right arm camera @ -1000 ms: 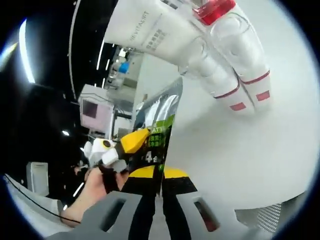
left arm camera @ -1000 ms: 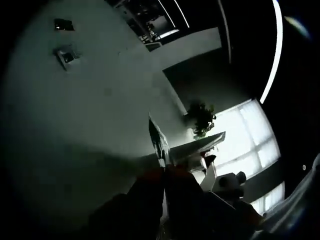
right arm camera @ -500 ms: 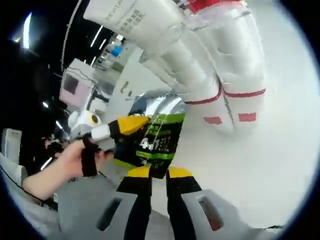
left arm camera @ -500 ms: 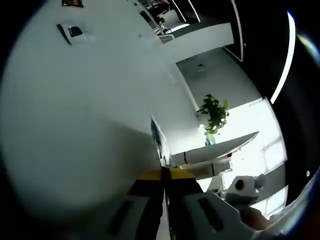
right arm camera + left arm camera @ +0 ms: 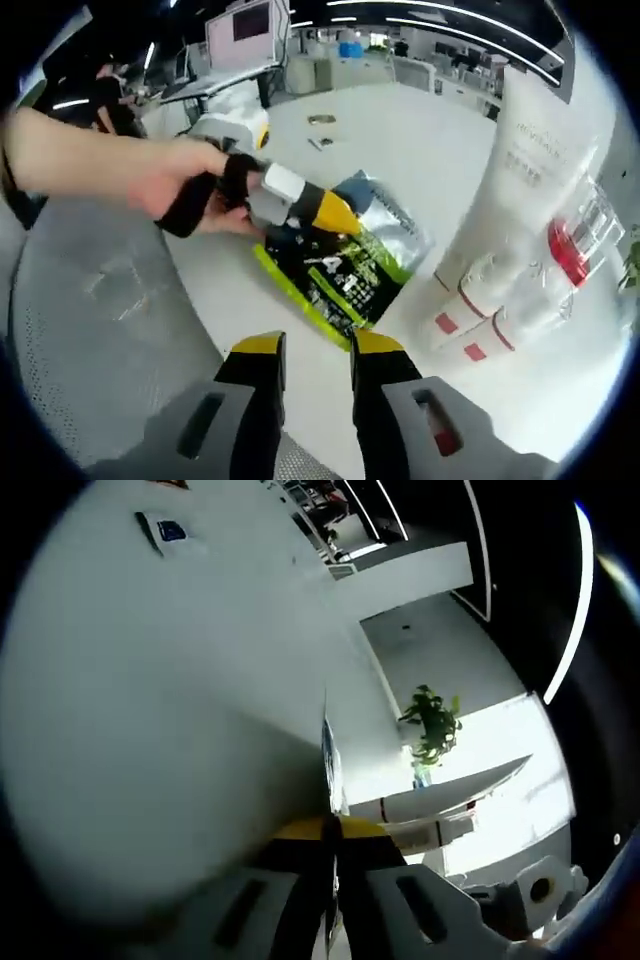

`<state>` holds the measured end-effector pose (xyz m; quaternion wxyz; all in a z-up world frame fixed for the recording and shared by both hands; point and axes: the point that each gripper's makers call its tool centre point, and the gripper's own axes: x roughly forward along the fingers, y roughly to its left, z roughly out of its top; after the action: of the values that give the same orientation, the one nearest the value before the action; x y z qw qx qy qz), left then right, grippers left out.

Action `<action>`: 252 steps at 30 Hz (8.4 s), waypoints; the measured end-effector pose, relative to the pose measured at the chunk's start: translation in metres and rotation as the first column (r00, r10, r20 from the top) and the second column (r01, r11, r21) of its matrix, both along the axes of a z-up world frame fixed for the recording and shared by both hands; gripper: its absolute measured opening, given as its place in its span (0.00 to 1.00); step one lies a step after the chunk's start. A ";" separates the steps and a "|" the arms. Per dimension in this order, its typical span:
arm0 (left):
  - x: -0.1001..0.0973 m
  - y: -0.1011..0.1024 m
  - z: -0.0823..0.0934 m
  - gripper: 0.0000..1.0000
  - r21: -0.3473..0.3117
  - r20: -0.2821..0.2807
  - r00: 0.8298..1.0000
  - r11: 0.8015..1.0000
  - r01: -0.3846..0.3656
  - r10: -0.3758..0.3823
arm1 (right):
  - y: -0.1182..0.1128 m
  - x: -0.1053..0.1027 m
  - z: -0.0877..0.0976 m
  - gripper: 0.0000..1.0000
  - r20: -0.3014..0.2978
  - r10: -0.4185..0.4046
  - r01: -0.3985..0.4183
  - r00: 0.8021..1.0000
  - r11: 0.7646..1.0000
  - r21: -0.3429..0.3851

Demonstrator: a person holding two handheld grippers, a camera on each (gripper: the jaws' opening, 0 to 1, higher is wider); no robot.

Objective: Arrange the skincare products in the storage area until every visible bottle or jar stands upright without overlapping.

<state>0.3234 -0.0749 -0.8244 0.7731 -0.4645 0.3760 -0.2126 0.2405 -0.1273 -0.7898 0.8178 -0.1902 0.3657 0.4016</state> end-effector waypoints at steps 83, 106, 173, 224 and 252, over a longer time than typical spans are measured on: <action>-0.091 0.078 0.100 0.92 0.674 0.279 0.861 0.725 0.140 -0.425 | -0.027 -0.026 0.062 0.82 0.000 -0.121 0.120 0.993 0.981 0.155; -0.134 0.155 0.128 0.99 0.635 0.326 0.915 0.772 -0.024 -0.239 | -0.081 -0.046 0.072 0.99 -0.061 -0.312 0.318 0.948 0.924 0.210; -0.015 0.150 0.082 0.99 0.731 0.094 0.914 0.650 0.206 -0.395 | -0.085 -0.046 0.048 0.98 -0.043 -0.327 0.330 0.944 0.932 0.150; 0.126 0.181 -0.007 0.53 0.846 -0.276 0.872 0.327 0.420 -0.404 | -0.095 -0.041 0.041 0.93 -0.058 -0.394 0.398 0.917 0.910 0.119; 0.137 0.191 0.007 0.41 0.876 -0.287 0.827 0.218 0.431 -0.484 | -0.095 -0.041 0.041 0.93 -0.052 -0.395 0.399 0.917 0.910 0.113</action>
<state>0.4603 0.1162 -0.8174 0.8062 0.1799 0.5284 -0.1958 0.1998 -0.2222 -0.7486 0.8872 -0.0561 0.3830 0.2512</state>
